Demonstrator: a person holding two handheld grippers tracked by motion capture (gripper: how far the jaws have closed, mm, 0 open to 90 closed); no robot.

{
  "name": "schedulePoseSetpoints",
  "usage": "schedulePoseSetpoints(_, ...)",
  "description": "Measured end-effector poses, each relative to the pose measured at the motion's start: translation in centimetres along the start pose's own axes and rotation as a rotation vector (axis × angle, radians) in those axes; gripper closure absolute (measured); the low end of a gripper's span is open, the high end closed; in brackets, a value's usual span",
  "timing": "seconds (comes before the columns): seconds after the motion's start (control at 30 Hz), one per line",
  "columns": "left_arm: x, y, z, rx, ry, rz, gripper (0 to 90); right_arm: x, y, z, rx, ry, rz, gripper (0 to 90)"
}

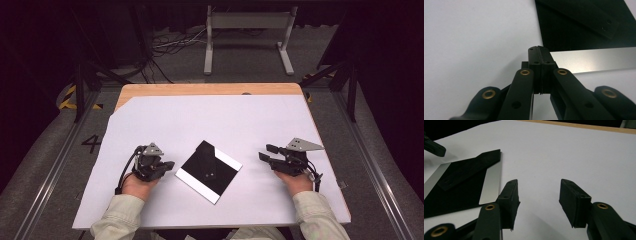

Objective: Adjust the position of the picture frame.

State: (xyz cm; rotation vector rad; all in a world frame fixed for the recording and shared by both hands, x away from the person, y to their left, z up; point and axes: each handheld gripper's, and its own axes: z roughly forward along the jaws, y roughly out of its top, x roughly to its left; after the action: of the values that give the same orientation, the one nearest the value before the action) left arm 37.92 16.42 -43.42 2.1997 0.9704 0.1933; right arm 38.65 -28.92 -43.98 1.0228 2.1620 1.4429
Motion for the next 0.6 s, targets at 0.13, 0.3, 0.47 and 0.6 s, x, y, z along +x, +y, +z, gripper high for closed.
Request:
schedulePoseSetpoints(0.13,0.0,0.2,0.3,0.014,-0.004,-0.004,90.0,0.1,0.1,-0.3,-0.020,-0.002,0.013,49.9)
schedulePoseSetpoints(0.3,-0.1,0.3,1.1,0.043,-0.020,-0.009,90.0,0.1,0.1,-0.5,-0.027,0.000,0.024,50.8)
schedulePoseSetpoints(0.47,-0.2,0.3,1.4,0.067,-0.031,-0.003,90.0,0.1,0.1,-0.6,-0.039,0.013,0.047,49.9)
schedulePoseSetpoints(0.6,0.0,0.3,1.4,0.070,-0.041,-0.014,90.0,0.0,0.1,-0.9,-0.044,0.013,0.062,50.0)
